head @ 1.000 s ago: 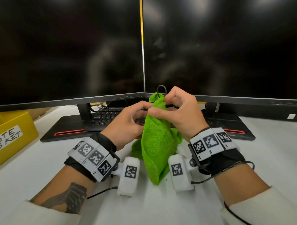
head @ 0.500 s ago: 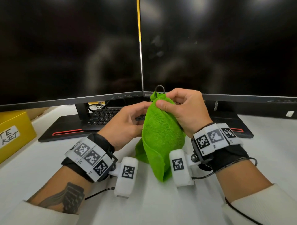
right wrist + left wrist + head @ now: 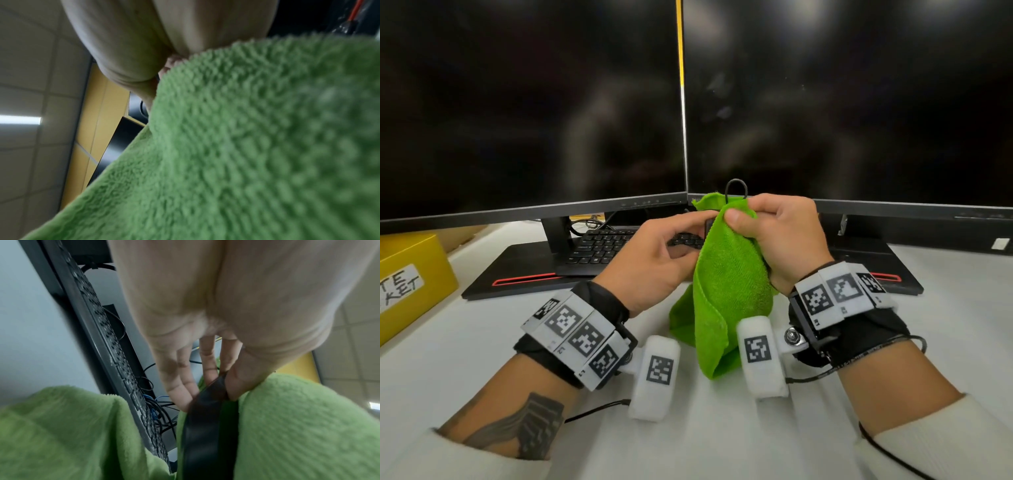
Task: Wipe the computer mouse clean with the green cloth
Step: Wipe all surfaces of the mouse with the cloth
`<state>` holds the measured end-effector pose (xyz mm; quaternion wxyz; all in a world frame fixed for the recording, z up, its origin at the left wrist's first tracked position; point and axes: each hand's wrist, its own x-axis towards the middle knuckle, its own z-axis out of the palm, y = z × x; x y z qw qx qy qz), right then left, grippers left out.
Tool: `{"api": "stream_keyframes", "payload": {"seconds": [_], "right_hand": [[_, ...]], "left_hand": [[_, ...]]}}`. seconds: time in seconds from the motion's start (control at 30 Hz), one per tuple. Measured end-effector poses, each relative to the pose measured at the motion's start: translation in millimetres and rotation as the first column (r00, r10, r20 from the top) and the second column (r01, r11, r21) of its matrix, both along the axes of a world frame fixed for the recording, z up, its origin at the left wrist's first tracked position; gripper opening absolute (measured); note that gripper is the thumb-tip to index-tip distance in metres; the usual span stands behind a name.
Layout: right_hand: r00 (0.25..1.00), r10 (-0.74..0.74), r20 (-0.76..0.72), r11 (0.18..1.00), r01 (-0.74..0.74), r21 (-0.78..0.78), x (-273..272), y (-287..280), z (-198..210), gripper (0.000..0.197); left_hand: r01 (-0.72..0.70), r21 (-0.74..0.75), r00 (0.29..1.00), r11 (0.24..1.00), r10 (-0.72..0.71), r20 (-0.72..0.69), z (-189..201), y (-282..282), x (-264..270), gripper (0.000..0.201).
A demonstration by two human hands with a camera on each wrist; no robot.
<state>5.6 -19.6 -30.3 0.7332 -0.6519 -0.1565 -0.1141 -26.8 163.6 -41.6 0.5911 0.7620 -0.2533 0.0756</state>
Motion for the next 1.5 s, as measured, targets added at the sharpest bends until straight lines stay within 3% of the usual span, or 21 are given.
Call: {"api": "stream_keyframes", "payload": {"seconds": [0.2,0.4,0.67,0.77,0.87,0.97,1.03,1.17,1.33,1.5], "right_hand": [[0.974,0.209,-0.089,0.968,-0.192,0.163,-0.8,-3.5,5.6,0.03],[0.944,0.31,-0.111,0.897,-0.251,0.364,1.3,-14.2,5.4,0.041],[0.879,0.472,-0.069,0.84,-0.425,0.337,-5.3,-11.8,5.6,0.044],[0.934,0.358,0.003,0.913,-0.351,0.21,-8.4,-4.1,4.9,0.034],[0.982,0.133,0.135,0.988,-0.142,0.064,-5.0,1.2,-2.2,0.023],[0.972,-0.05,0.229,0.997,0.063,-0.051,-2.6,-0.1,-4.3,0.013],[0.971,-0.084,0.226,0.992,0.103,-0.072,-1.6,-1.8,-3.2,0.008],[0.979,-0.036,0.199,0.995,0.053,-0.082,-1.0,-2.9,-2.3,0.01],[0.974,0.211,0.079,0.969,-0.219,0.112,-1.1,-8.7,-2.6,0.025],[0.953,0.302,-0.002,0.925,-0.293,0.244,-1.5,-13.7,-0.5,0.033]], "left_hand": [[-0.024,-0.027,1.0,0.999,0.024,0.01,5.9,8.7,-1.7,0.048],[-0.086,-0.046,0.994,0.995,0.089,0.067,8.5,18.3,0.9,0.05],[-0.114,-0.046,0.989,0.992,0.118,0.087,9.7,14.4,-1.9,0.049],[-0.116,-0.028,0.989,0.993,0.118,0.092,11.1,12.7,-3.9,0.049],[-0.107,0.006,0.988,0.994,0.105,0.115,10.7,10.5,-4.6,0.05],[-0.093,0.05,0.989,0.994,0.087,0.12,8.6,5.4,-5.9,0.051],[-0.087,0.051,0.991,0.995,0.081,0.106,8.1,3.4,-6.6,0.051],[-0.092,0.051,0.993,0.994,0.088,0.078,9.8,6.7,-7.3,0.052],[-0.096,0.057,0.993,0.994,0.092,0.068,13.2,12.1,-8.9,0.05],[-0.122,0.063,0.987,0.99,0.115,0.115,14.5,13.2,-7.9,0.05]]}}
